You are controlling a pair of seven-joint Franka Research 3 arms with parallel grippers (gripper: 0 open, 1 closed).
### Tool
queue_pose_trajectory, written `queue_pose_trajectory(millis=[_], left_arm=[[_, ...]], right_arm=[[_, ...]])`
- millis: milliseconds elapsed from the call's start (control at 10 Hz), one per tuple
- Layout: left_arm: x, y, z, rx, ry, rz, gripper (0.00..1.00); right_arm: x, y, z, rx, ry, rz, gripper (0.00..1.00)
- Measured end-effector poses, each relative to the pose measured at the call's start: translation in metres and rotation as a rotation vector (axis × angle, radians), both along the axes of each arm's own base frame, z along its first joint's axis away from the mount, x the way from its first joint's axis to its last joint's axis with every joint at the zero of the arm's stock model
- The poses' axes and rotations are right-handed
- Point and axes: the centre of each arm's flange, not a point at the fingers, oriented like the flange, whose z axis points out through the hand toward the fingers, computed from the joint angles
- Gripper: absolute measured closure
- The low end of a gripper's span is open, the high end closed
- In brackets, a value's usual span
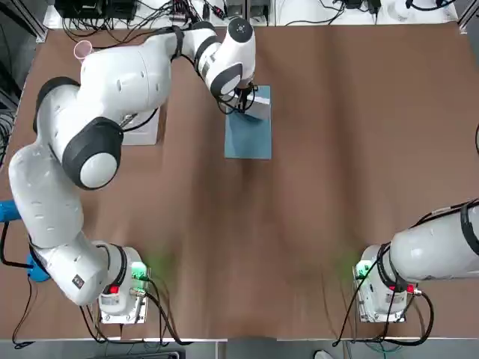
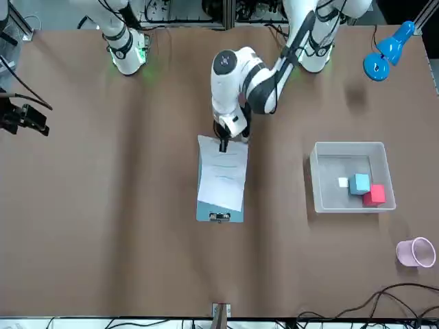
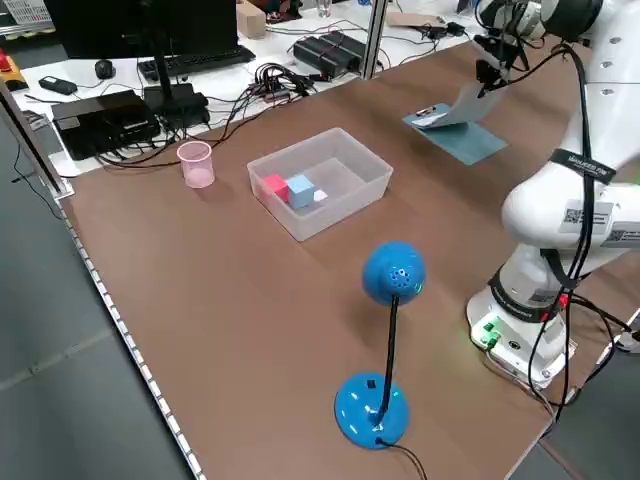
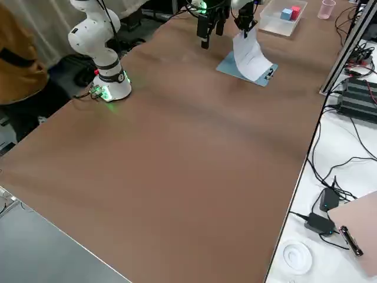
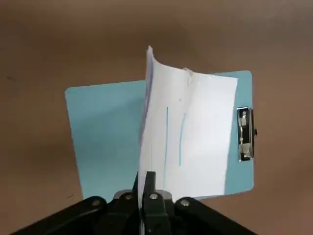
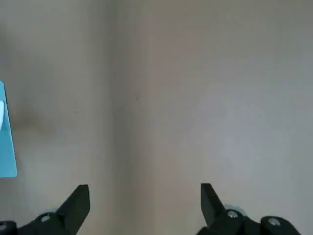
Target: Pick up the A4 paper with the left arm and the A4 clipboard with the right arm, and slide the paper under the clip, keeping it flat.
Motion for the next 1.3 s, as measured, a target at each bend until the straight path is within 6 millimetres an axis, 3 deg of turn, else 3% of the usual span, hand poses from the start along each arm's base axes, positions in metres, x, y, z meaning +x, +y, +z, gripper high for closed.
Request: queue_pose_trajectory(millis=[200, 700, 1000, 1300], left_arm=[[0.007, -0.004, -0.011, -0.035, -0.001, 0.045, 0.99], [0.019, -0.003, -0.006, -0.089, 0.015, 0.131, 0.99], [0.015, -0.008, -0.022, -0.073, 0.026, 0.122, 0.99], [0.018, -0.006, -0.024, -0.063, 0.012, 0.109, 0.96]], right_arm=[[0.0, 0.0, 0.0, 0.0, 0.0, 0.0, 0.0], [0.0, 0.0, 0.0, 0.0, 0.0, -0.002, 0.0], [0.0, 0.0, 0.0, 0.0, 0.0, -0.003, 0.0], [0.0, 0.0, 0.0, 0.0, 0.0, -0.003, 0.0]])
